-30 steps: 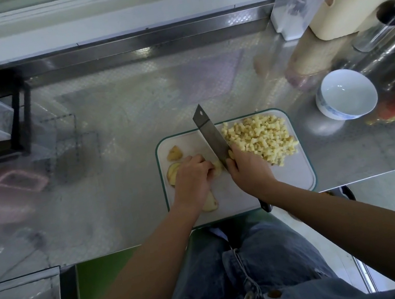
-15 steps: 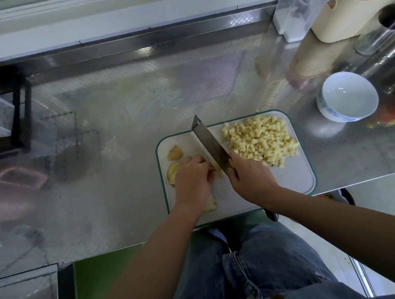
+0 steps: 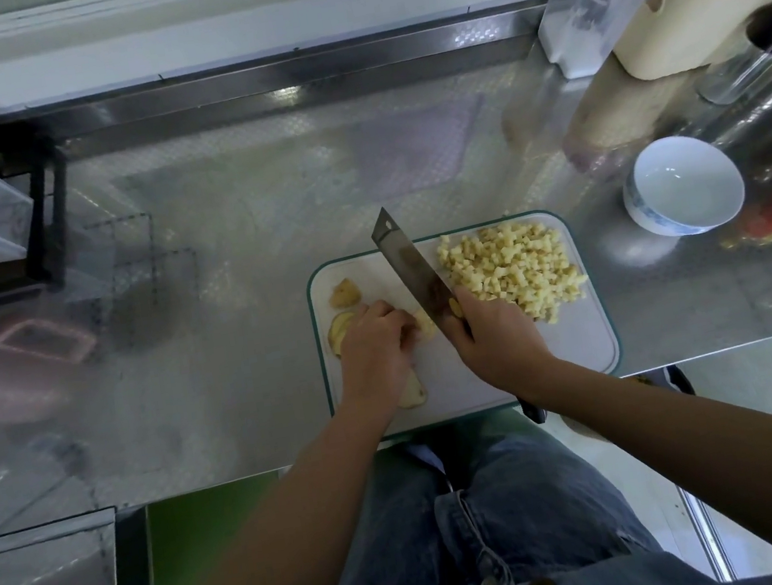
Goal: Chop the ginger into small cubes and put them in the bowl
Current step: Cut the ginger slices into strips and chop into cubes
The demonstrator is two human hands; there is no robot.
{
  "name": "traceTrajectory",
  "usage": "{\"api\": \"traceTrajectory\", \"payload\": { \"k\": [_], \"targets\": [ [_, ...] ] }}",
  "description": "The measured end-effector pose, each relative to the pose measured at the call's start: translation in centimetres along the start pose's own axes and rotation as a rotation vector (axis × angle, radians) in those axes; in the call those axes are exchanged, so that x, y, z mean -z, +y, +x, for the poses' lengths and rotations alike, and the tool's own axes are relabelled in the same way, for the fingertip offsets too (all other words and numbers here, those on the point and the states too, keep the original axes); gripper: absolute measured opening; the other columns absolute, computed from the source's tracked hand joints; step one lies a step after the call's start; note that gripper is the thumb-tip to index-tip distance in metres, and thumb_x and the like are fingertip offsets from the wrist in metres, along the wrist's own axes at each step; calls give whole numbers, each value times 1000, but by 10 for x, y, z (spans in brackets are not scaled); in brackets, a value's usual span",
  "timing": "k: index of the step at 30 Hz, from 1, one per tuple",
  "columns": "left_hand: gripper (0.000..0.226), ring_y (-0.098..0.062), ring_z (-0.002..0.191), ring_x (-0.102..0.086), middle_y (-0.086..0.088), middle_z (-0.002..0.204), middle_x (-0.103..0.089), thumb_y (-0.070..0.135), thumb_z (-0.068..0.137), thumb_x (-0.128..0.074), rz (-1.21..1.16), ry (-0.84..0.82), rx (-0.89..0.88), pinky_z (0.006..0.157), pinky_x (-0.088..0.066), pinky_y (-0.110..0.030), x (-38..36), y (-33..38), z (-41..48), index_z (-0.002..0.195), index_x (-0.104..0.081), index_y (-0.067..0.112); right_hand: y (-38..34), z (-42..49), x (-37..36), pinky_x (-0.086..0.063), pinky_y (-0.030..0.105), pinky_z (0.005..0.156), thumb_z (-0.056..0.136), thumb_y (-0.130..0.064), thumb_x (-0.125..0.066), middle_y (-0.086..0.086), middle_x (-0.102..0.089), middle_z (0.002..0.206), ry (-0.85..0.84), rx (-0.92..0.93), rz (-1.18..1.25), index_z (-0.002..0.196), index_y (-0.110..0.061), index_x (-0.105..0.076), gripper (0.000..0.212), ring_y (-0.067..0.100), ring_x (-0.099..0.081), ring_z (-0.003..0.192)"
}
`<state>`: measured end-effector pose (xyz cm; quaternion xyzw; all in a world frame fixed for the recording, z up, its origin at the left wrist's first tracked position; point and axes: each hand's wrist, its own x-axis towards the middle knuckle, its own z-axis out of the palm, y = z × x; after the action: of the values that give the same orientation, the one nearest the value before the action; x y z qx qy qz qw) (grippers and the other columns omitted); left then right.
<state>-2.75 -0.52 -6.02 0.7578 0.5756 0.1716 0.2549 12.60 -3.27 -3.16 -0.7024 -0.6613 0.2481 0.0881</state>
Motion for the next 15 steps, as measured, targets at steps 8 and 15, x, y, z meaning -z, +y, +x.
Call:
{"api": "traceTrajectory", "payload": {
  "k": [8, 15],
  "targets": [
    [12, -25, 91, -54, -5, 94, -67, 16, 85, -67, 11, -17, 15, 73, -43, -36, -1, 3, 2, 90, -76, 10, -7, -2, -8, -33, 31, 55, 97, -22, -42, 3, -47, 68, -55, -20, -63, 99, -13, -44, 9, 25, -44, 59],
    [14, -25, 92, -53, -4, 95, -66, 15, 88, -62, 58, -57, 17, 73, -43, -39, -1, 2, 4, 92, -75, 11, -11, 5, -17, -38, 34, 56, 99, -22, -39, 9, -55, 74, -62, -27, -74, 101, -12, -42, 11, 31, -54, 65]
  ]
}}
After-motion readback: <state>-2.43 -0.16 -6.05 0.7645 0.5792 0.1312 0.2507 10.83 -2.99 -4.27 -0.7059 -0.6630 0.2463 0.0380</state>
